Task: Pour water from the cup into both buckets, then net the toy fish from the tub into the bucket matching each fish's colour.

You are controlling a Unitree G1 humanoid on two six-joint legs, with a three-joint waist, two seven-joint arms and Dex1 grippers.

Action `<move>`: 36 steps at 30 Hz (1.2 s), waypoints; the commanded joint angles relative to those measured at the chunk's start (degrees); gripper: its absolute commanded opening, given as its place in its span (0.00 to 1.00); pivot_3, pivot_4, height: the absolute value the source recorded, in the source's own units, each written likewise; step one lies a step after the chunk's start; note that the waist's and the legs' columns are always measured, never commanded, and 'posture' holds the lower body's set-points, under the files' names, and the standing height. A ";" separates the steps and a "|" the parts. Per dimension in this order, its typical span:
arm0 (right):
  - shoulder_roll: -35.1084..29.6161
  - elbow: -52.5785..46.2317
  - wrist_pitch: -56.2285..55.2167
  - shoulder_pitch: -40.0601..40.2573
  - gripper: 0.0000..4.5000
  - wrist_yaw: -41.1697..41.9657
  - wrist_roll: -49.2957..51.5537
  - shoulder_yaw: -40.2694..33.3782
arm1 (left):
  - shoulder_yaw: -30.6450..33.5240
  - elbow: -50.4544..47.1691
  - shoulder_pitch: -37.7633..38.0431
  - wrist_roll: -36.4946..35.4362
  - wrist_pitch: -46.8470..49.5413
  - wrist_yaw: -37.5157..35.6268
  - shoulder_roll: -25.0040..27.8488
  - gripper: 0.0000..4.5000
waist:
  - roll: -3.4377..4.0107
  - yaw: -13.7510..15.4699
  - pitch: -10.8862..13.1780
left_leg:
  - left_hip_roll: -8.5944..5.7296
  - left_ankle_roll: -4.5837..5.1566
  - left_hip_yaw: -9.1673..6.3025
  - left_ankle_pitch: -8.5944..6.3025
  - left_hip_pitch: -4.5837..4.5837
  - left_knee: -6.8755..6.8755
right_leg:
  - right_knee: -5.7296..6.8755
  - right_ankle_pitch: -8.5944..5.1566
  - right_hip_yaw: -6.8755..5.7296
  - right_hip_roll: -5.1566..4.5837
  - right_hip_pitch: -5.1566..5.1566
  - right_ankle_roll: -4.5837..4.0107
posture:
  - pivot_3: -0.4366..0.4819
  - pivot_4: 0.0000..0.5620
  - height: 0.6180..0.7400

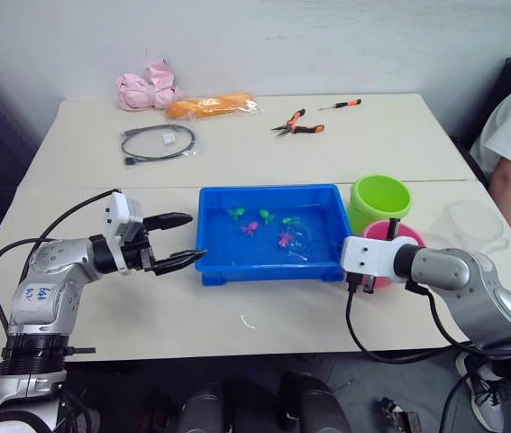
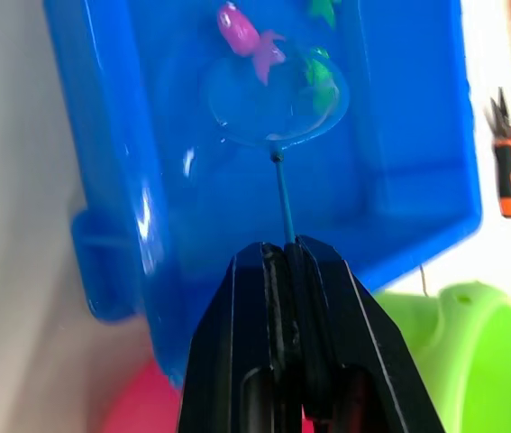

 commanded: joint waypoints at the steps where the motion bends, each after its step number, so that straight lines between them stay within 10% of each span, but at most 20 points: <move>1: 3.47 -2.74 7.08 -1.25 0.00 2.52 4.40 -1.98 | 0.65 -2.25 -0.20 -0.96 -0.34 0.61 -0.02 0.99 | 0.00 0.01 0.00 | 0.00 0.00 0.00 0.00 0.00 0.00 | 0.00 0.00 0.00 0.00 0.00 0.00 | 0.48 0.27 1.00; 19: 11.80 -26.98 52.60 8.05 0.00 4.10 38.12 -38.46 | -2.97 1.87 -5.59 -1.05 -3.15 -3.96 -4.37 0.99 | 0.00 0.31 0.00 | -0.04 0.03 -0.13 -0.07 -0.06 -0.01 | 0.16 0.01 0.06 -0.08 0.02 0.00 | 0.48 0.27 1.00; 36: 17.81 -29.19 22.13 41.68 0.00 0.12 33.70 -66.69 | -11.36 6.30 -10.80 0.02 -5.28 -8.53 -14.01 0.99 | 0.00 0.39 -0.01 | -0.11 0.08 0.00 -0.06 0.08 -0.04 | -0.03 0.04 0.06 0.22 0.11 0.06 | 0.48 0.27 1.00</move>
